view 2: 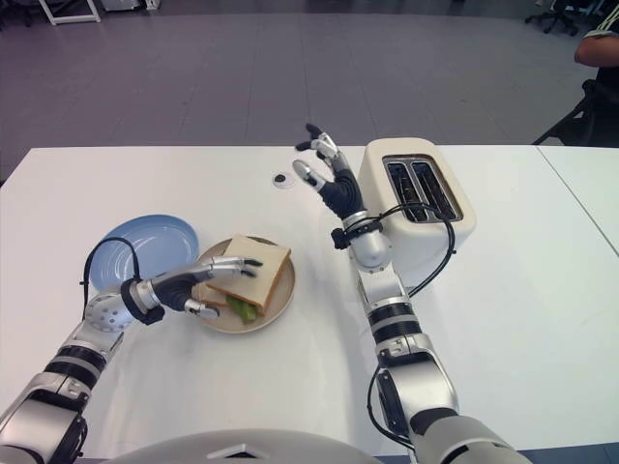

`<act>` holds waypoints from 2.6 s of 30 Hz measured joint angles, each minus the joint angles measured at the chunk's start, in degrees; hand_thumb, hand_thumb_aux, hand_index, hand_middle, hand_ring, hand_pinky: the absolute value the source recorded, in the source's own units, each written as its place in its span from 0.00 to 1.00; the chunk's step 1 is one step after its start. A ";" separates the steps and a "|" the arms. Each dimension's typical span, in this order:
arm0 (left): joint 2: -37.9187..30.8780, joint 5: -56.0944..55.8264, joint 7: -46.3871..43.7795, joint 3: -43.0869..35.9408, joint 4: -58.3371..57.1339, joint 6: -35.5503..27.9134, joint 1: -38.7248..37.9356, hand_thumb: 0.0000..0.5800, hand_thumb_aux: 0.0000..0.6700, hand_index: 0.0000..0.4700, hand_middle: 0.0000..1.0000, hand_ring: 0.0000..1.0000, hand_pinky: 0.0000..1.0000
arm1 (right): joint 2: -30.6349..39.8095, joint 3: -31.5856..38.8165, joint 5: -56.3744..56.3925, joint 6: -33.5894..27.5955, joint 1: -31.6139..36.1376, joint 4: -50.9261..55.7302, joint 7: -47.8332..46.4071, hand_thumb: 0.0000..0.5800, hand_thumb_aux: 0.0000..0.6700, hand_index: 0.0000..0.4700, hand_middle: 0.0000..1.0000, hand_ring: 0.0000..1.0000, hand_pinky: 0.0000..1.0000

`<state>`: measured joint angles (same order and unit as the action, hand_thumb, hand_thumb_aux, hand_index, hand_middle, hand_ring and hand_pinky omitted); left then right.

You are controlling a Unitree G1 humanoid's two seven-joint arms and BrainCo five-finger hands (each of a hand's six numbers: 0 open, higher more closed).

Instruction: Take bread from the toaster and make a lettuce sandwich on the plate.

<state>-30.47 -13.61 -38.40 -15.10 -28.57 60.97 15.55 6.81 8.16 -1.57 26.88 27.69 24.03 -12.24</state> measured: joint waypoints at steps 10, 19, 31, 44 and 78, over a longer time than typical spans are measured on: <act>-9.10 -28.13 -36.10 -2.86 21.83 -8.42 -15.10 1.00 1.00 1.00 1.00 1.00 1.00 | 11.81 11.99 13.07 -4.41 -14.44 -21.62 -34.69 1.00 1.00 1.00 1.00 1.00 1.00; -9.61 -11.56 -39.55 -1.22 12.60 -9.65 -15.91 1.00 1.00 1.00 1.00 1.00 1.00 | 26.12 17.28 10.94 -4.28 -20.75 -23.80 -52.90 1.00 1.00 1.00 1.00 1.00 1.00; -2.89 21.57 -9.81 0.36 -8.07 -3.83 -2.14 1.00 1.00 1.00 1.00 1.00 1.00 | 18.68 18.91 1.91 -2.33 -16.78 -11.64 -46.09 1.00 1.00 1.00 1.00 1.00 1.00; 3.66 33.17 23.96 3.29 -20.14 -0.70 8.11 0.00 0.00 0.00 0.24 0.24 0.24 | 2.75 9.04 -4.55 -0.79 -2.74 11.32 -16.74 1.00 1.00 1.00 1.00 1.00 1.00; 21.48 8.01 24.38 18.28 4.98 -6.36 10.19 0.00 0.00 0.00 0.00 0.00 0.00 | 1.34 -8.63 -6.37 9.84 -2.83 -12.77 9.13 0.00 0.00 0.00 0.00 0.00 0.00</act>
<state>-8.99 -5.60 -14.02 3.18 -23.59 54.60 25.74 8.15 -0.47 -7.94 36.72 24.86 11.25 -3.11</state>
